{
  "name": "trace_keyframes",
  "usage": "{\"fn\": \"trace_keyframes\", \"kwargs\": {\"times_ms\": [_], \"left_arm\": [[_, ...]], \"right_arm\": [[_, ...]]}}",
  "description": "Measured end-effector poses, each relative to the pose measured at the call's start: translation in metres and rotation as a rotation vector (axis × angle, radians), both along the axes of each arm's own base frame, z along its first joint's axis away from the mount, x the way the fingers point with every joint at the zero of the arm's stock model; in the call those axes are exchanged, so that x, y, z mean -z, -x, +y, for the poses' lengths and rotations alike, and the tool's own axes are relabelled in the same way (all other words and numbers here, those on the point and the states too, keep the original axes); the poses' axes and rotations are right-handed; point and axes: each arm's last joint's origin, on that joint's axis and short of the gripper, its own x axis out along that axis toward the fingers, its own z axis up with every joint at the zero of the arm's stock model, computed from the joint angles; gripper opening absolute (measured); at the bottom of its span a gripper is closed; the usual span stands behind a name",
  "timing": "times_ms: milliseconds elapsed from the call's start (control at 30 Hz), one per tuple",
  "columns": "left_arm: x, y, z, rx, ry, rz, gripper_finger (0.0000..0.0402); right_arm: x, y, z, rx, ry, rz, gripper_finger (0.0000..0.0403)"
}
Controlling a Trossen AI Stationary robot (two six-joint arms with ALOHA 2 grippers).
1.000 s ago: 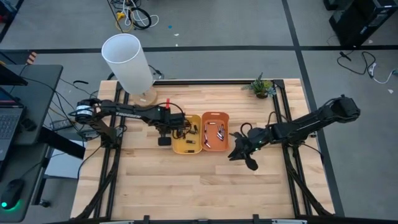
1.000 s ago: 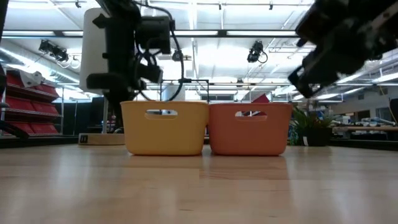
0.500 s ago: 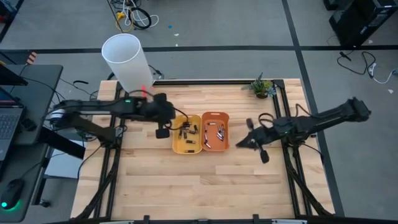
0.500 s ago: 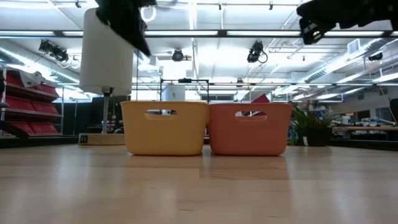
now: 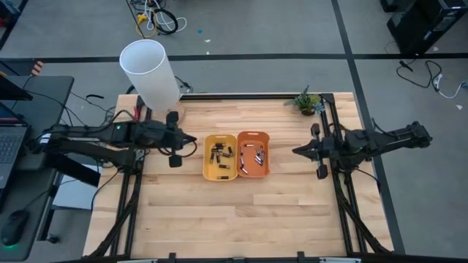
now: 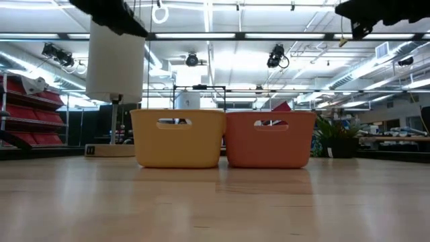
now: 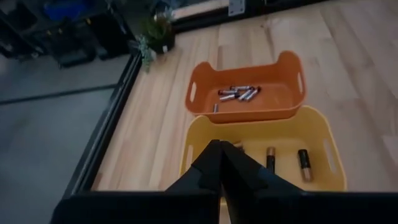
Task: Sort batteries
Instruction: Return to Home Position
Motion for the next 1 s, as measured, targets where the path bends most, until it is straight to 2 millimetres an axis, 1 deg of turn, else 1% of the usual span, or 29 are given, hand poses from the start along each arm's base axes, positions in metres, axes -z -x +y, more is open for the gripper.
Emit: {"fn": "trace_keyframes", "kwargs": {"times_ms": [167,300,500,600,700,833,1000], "left_arm": [[0.027,0.012,0.0,0.015,-0.021,-0.099,0.0017],[0.049,0.021,0.001,0.015,-0.027,-0.175,0.0017],[0.079,0.033,0.001,0.012,-0.022,-0.283,0.0017],[0.09,0.036,0.001,0.009,-0.016,-0.341,0.0017],[0.101,0.039,0.001,-0.007,0.025,-0.377,0.0017],[0.119,0.045,0.003,-0.019,0.09,-0.385,0.0017],[0.136,0.051,0.005,-0.016,0.124,-0.47,0.0017]], "right_arm": [[0.004,0.017,-0.006,0.09,-0.008,0.028,0.0],[0.008,0.022,-0.008,0.119,-0.023,0.016,0.0],[0.031,0.019,-0.007,0.121,-0.053,-0.063,0.0],[0.045,0.015,-0.007,0.12,-0.062,-0.096,0.0],[0.053,0.014,-0.007,0.129,-0.055,-0.103,0.0],[0.05,0.016,-0.011,0.154,-0.036,-0.134,0.0],[0.046,0.019,-0.011,0.154,-0.039,-0.155,0.0]]}}
